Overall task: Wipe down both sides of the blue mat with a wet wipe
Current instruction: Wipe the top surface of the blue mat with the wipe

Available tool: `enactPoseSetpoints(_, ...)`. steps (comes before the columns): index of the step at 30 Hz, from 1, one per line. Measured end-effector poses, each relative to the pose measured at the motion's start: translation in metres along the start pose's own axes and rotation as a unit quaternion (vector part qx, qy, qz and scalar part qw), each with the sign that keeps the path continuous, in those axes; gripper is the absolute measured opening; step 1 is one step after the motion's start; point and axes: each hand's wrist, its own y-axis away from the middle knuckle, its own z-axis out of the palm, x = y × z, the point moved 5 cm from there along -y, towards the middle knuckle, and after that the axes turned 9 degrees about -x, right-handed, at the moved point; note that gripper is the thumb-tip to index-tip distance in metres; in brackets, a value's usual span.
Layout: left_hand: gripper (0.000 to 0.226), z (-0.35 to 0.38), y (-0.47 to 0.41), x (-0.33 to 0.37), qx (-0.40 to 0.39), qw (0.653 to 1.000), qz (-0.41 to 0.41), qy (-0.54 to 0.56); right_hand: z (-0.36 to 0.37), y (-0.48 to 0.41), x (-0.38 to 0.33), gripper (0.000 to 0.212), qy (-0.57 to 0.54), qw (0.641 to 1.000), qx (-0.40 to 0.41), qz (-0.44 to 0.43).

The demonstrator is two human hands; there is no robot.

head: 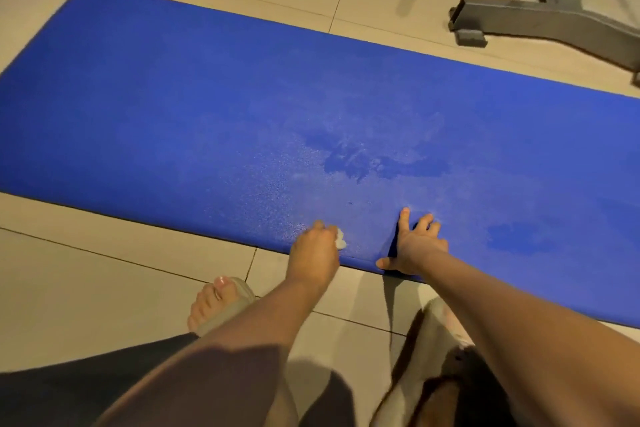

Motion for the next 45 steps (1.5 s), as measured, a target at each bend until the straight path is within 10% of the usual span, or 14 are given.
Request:
enactPoseSetpoints(8,0.016,-0.06,-0.016,-0.084,0.145,0.967,-0.177,0.113,0.006,-0.005,0.003,0.137,0.006,0.999,0.036,-0.013)
enactPoseSetpoints(19,0.017,0.015,-0.023,0.035,-0.006,0.999,0.035,-0.007,-0.001,-0.005,0.009,0.135,0.01,0.998,0.052,-0.034)
enactPoseSetpoints(23,0.012,-0.038,-0.042,-0.034,0.07,0.995,-0.065,-0.009,-0.034,-0.009,0.026,0.107,-0.052,0.99,0.117,-0.064)
enactPoseSetpoints(29,0.02,-0.066,-0.039,-0.058,0.142,0.965,-0.205,0.086,-0.045,-0.042,0.039,0.142,-0.005,0.997,0.062,-0.053)
enactPoseSetpoints(40,0.023,-0.02,-0.054,0.035,-0.022,0.995,0.035,-0.087,-0.046,-0.042,0.035,0.142,0.021,0.998,0.041,-0.047)
enactPoseSetpoints(45,0.026,-0.081,-0.071,-0.043,0.05,0.989,-0.052,-0.131,-0.045,-0.043,0.035,0.142,0.024,0.998,0.038,-0.047)
